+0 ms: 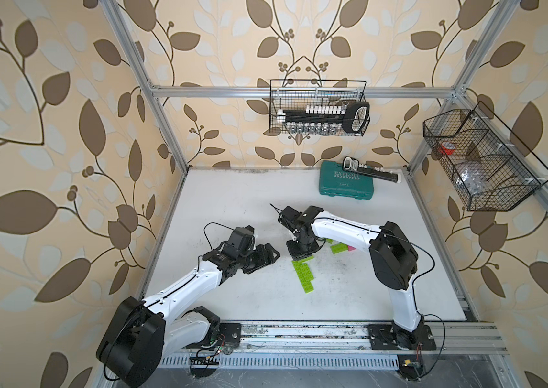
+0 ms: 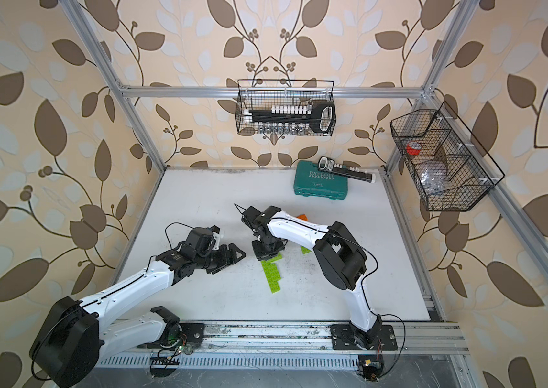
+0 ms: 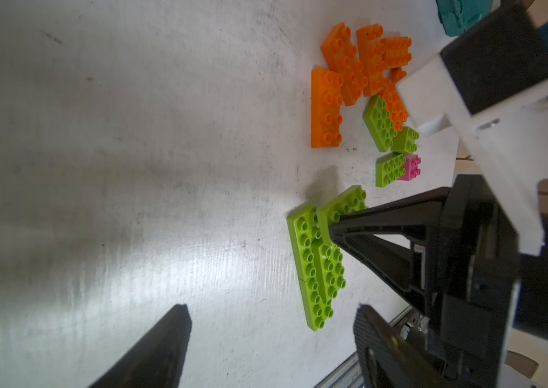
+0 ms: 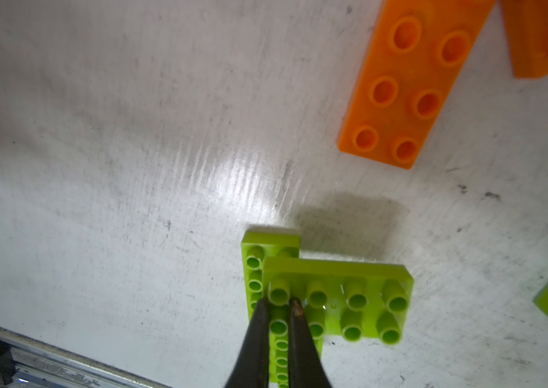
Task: Assemble a small pinwheel with lego
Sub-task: Assemble the lego brick with the lego brick.
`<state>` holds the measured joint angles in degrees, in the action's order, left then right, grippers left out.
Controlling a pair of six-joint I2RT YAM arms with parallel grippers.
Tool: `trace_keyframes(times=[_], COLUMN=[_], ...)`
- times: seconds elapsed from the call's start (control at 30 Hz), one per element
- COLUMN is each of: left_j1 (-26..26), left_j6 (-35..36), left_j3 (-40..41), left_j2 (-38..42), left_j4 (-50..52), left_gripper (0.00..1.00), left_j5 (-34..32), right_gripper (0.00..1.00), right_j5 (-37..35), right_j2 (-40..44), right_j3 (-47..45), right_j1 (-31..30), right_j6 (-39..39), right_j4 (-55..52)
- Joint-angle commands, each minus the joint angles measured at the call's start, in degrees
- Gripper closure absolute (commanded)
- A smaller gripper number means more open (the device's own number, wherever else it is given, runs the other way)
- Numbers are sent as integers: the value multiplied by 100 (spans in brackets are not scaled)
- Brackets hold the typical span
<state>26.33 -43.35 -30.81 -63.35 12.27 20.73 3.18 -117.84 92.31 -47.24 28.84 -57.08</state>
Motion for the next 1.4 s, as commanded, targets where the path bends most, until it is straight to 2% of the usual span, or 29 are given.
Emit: trace_keyframes(times=[0.0,0.67,0.97,1.37], left_j1=[121,546,590,590], left_j6=[236,244,246,310], left_j3=[-27,-39,-67,-136], left_j2=[167,165,36,-81], left_j4=[244,403,350,393], left_gripper=[21,21,21,21], left_j5=[-143,-553,-579,-633], right_gripper=[92,92,92,92], right_j5=[-75,-138,-261,-480], right_j2=[-181,-232,-90,-167], right_j3=[182,-242,-601,-609], right_j1=[-47,-144,-153,-150], right_j6=[-73,-45,-45,-329], right_j4=[-104,-119,-57,-96])
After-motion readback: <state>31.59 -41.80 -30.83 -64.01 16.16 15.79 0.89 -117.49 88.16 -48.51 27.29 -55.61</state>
